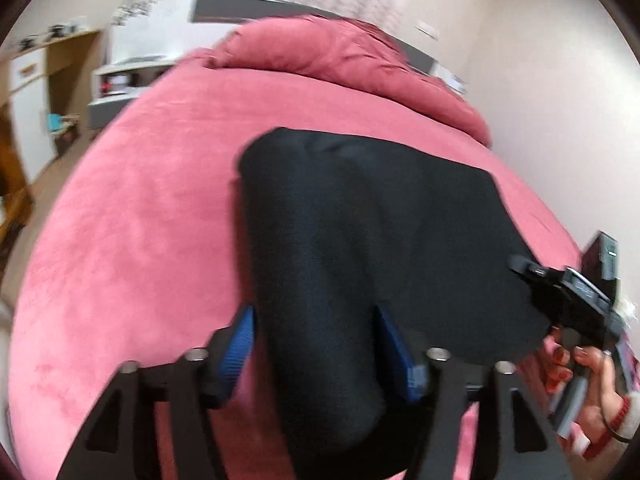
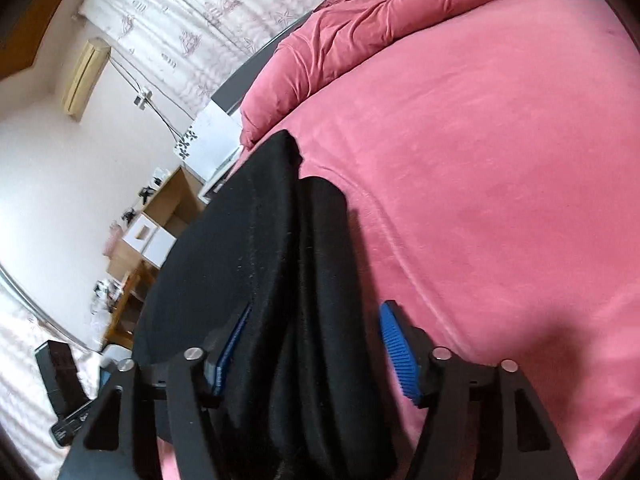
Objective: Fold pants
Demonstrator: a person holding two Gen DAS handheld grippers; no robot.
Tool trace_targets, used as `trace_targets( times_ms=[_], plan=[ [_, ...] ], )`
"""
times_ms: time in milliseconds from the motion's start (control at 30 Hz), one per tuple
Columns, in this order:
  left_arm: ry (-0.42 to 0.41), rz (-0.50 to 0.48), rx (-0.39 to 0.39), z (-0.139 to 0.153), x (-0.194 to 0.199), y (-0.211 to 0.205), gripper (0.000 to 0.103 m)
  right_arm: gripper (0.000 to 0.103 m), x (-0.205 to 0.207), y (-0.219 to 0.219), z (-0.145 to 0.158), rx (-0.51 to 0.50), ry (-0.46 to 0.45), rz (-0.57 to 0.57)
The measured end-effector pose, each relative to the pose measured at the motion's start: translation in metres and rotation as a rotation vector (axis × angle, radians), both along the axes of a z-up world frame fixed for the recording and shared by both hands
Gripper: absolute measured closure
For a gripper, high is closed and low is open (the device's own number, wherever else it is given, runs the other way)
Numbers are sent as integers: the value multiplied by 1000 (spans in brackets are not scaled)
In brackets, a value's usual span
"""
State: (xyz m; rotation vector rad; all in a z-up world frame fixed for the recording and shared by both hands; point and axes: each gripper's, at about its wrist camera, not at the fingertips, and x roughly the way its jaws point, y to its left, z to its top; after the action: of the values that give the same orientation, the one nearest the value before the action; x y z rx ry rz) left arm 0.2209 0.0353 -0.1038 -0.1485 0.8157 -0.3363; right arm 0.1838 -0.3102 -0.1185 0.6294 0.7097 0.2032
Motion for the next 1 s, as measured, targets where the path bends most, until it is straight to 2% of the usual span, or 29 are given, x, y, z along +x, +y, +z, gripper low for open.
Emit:
trace_targets(
  times_ms=[67, 167, 267, 333, 400, 500, 600, 733, 1000],
  plan=[
    [-12, 28, -6, 1, -10, 5, 34, 31, -4, 2, 8, -59, 16, -15],
    [-52, 73, 38, 5, -30, 7, 34, 30, -8, 5, 18, -111, 30, -34],
    [-92, 98, 108, 5, -52, 2, 34, 29, -39, 3, 26, -210, 27, -75],
    [-104, 108, 133, 2, -66, 1, 34, 24, -62, 4, 29, -263, 25, -112],
    [-84, 113, 157, -4, -83, -3, 34, 19, -83, 9, 30, -302, 29, -170],
    [-12, 114, 212, -18, -96, -10, 35, 17, -107, 19, 21, -293, 76, -193],
    [23, 115, 247, -33, -118, -14, 35, 16, -130, 36, 8, -294, 132, -164],
    [42, 103, 272, -42, -144, -16, 35, 2, -155, 57, -3, -345, 152, -121],
    [27, 123, 290, -41, -179, -23, 35, 0, -191, 94, -8, -493, 184, -32]
  ],
)
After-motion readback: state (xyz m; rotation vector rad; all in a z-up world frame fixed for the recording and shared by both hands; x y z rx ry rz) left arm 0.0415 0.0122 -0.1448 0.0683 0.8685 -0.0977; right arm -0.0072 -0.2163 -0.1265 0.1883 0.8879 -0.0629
